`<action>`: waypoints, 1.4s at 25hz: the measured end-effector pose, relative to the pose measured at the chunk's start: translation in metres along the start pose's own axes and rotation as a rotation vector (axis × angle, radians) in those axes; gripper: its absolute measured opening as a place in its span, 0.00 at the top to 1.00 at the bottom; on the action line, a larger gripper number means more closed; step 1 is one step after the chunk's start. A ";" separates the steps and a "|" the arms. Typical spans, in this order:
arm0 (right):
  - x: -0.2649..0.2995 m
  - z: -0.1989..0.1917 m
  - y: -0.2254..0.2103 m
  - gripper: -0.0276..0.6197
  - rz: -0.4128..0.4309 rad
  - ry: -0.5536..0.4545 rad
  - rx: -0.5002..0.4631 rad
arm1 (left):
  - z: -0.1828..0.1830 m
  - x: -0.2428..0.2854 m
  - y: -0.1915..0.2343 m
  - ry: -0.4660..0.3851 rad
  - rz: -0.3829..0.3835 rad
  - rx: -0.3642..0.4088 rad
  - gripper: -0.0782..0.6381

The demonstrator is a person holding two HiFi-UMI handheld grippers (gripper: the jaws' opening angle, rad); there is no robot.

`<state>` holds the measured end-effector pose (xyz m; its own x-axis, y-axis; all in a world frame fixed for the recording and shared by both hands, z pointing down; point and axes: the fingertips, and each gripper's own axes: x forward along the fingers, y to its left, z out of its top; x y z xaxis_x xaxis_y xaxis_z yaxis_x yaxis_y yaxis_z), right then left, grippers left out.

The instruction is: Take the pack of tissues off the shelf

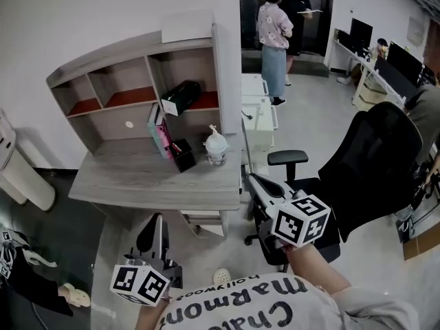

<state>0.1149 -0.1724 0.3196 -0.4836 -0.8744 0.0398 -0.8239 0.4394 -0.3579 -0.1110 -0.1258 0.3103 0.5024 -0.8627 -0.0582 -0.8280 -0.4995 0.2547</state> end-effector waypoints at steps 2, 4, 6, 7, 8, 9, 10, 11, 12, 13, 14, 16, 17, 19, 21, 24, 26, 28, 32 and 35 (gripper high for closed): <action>0.018 0.006 0.000 0.94 -0.005 -0.002 -0.023 | 0.010 0.014 0.016 -0.012 -0.006 -0.001 0.87; 0.037 0.009 -0.003 0.94 -0.018 -0.001 -0.038 | 0.015 0.027 0.033 -0.018 -0.015 -0.006 0.87; 0.054 0.009 -0.005 0.94 -0.026 0.001 -0.041 | 0.018 0.040 0.048 -0.018 -0.028 -0.013 0.87; 0.062 0.008 -0.005 0.94 -0.028 0.003 -0.042 | 0.019 0.046 0.055 -0.019 -0.034 -0.015 0.87; 0.070 0.007 -0.006 0.94 -0.031 0.006 -0.046 | 0.020 0.051 0.062 -0.022 -0.040 -0.015 0.87; 0.078 0.005 -0.006 0.94 -0.034 0.012 -0.053 | 0.021 0.056 0.069 -0.025 -0.043 -0.015 0.87; 0.086 0.002 -0.007 0.94 -0.038 0.021 -0.061 | 0.022 0.060 0.076 -0.028 -0.045 -0.016 0.87; 0.093 -0.002 -0.007 0.94 -0.040 0.032 -0.068 | 0.022 0.064 0.084 -0.029 -0.045 -0.019 0.87; 0.100 -0.006 -0.007 0.94 -0.042 0.044 -0.075 | 0.021 0.068 0.090 -0.027 -0.045 -0.023 0.87; 0.107 -0.009 -0.007 0.94 -0.044 0.055 -0.080 | 0.020 0.071 0.096 -0.022 -0.045 -0.028 0.87; 0.113 -0.012 -0.007 0.94 -0.046 0.064 -0.083 | 0.018 0.074 0.102 -0.016 -0.045 -0.033 0.87; 0.125 -0.017 -0.009 0.94 -0.047 0.081 -0.070 | 0.014 0.081 0.112 -0.005 -0.045 -0.047 0.87; 0.131 -0.019 -0.011 0.94 -0.044 0.089 -0.052 | 0.012 0.083 0.116 -0.001 -0.043 -0.053 0.87; 0.142 -0.023 -0.014 0.94 -0.037 0.102 -0.004 | 0.010 0.087 0.126 0.007 -0.033 -0.059 0.87; 0.154 -0.027 -0.017 0.94 -0.032 0.115 0.031 | 0.007 0.088 0.137 0.014 -0.013 -0.068 0.87; 0.171 -0.032 -0.023 0.94 -0.033 0.135 0.038 | -0.001 0.090 0.154 0.023 0.024 -0.094 0.87; 0.183 -0.035 -0.027 0.94 -0.028 0.152 0.040 | -0.005 0.092 0.164 0.026 0.045 -0.112 0.87; 0.196 -0.037 -0.031 0.94 -0.018 0.169 0.049 | -0.006 0.094 0.172 0.025 0.069 -0.122 0.87; 0.227 -0.037 -0.038 0.94 0.014 0.202 0.087 | -0.002 0.100 0.190 0.021 0.122 -0.130 0.87; 0.250 -0.036 -0.043 0.94 0.046 0.215 0.131 | 0.000 0.107 0.201 0.017 0.159 -0.129 0.87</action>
<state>0.0194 -0.4022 0.3782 -0.5830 -0.7840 0.2133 -0.7611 0.4351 -0.4811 -0.2241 -0.3183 0.3551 0.3729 -0.9278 0.0089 -0.8590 -0.3416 0.3814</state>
